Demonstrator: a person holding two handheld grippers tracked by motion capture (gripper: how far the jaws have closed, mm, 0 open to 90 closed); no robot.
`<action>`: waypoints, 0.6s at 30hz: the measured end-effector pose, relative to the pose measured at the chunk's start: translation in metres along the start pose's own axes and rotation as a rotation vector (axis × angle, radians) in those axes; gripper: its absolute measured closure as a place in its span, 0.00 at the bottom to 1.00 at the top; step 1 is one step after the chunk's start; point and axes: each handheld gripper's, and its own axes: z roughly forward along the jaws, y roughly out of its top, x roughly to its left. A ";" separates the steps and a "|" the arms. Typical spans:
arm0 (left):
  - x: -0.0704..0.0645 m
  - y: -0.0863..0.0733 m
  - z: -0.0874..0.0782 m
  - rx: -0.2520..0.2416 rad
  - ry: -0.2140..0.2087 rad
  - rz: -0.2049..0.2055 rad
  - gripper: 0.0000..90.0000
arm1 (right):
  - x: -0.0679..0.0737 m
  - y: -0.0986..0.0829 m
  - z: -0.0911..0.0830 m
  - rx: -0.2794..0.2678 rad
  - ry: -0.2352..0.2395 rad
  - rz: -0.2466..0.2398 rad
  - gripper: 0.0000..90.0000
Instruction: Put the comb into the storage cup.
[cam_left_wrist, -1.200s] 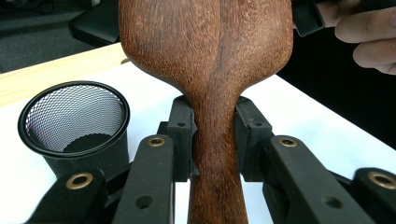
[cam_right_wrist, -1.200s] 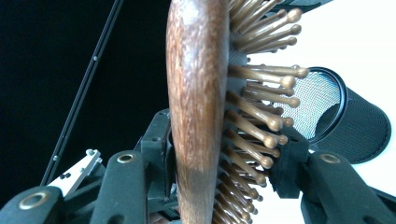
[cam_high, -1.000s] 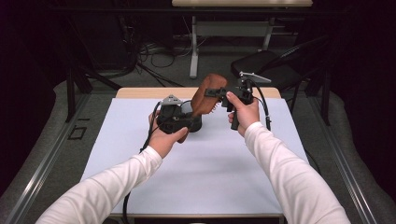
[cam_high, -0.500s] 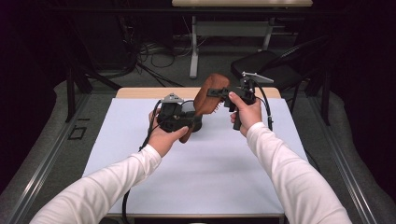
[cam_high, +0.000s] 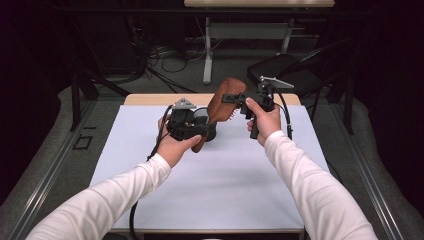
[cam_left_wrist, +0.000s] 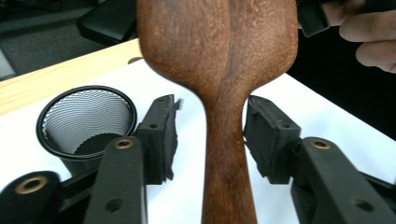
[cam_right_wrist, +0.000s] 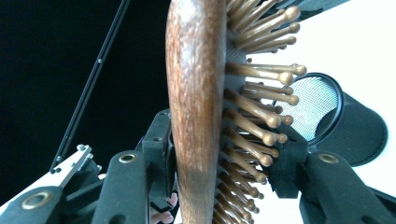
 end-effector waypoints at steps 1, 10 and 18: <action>0.000 0.000 -0.001 -0.002 0.000 0.002 0.57 | 0.000 0.000 -0.001 -0.001 -0.004 -0.003 0.57; 0.002 0.002 -0.008 -0.038 0.016 0.021 0.45 | 0.001 0.005 -0.007 -0.028 -0.015 -0.014 0.57; -0.001 0.003 -0.013 -0.042 0.021 0.036 0.41 | 0.006 0.011 -0.011 -0.054 -0.030 -0.045 0.57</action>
